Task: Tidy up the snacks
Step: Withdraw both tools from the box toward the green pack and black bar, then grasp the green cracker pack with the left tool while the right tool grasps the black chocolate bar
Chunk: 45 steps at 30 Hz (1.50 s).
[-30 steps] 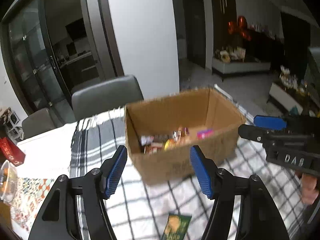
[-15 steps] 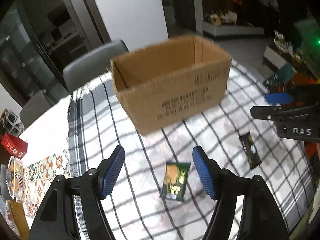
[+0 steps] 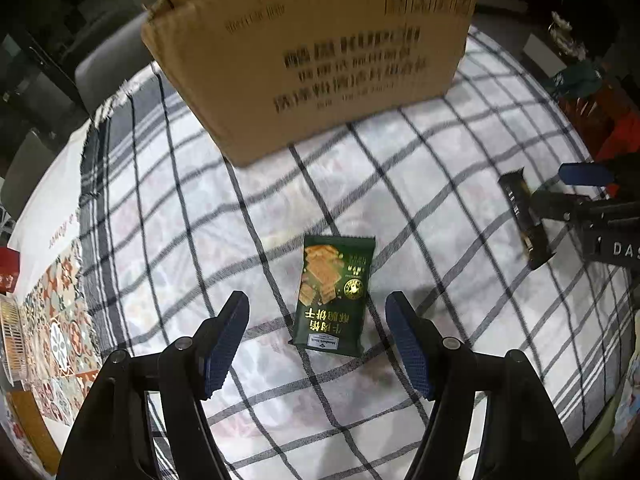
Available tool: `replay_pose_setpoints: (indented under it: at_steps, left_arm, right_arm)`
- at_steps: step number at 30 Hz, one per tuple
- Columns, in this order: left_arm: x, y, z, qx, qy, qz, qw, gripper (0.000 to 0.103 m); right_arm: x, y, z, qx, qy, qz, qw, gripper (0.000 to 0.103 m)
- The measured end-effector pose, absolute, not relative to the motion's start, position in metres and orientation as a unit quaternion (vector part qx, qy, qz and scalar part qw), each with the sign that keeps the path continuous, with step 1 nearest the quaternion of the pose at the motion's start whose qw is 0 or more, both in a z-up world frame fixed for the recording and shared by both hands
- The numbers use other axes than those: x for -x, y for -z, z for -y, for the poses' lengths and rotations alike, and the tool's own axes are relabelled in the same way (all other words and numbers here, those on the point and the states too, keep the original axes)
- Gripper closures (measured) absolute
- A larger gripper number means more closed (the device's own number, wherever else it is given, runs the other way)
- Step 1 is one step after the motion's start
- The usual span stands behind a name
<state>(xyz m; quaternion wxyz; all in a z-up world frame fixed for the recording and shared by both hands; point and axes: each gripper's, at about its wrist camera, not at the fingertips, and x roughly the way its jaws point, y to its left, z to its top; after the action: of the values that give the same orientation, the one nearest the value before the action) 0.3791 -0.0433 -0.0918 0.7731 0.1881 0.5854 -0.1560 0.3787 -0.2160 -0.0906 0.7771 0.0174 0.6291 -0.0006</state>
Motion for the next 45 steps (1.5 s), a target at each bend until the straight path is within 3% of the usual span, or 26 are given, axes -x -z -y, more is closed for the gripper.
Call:
replay_pose_setpoints:
  at_steps: [19,25,32,45]
  left_arm:
    - [-0.397,0.139,0.050,-0.181,0.156,-0.633,0.737,0.034]
    - [-0.405,0.147,0.048,-0.167,0.156,-0.640,0.733,0.034]
    - [-0.406,0.150,0.041,-0.153,0.164,-0.642,0.733,0.055]
    - [-0.383,0.138,0.041,-0.140,0.171,-0.637,0.739,0.059]
  right_arm:
    - [-0.391,0.146,0.223,-0.031,0.022,-0.671,0.741,0.046]
    - [-0.389,0.152,0.220,-0.029,0.020,-0.673,0.738,0.054]
    - [-0.391,0.154,0.216,-0.025,0.020,-0.667,0.744,0.066]
    - [-0.379,0.137,0.220,-0.010,0.021,-0.661,0.750,0.069]
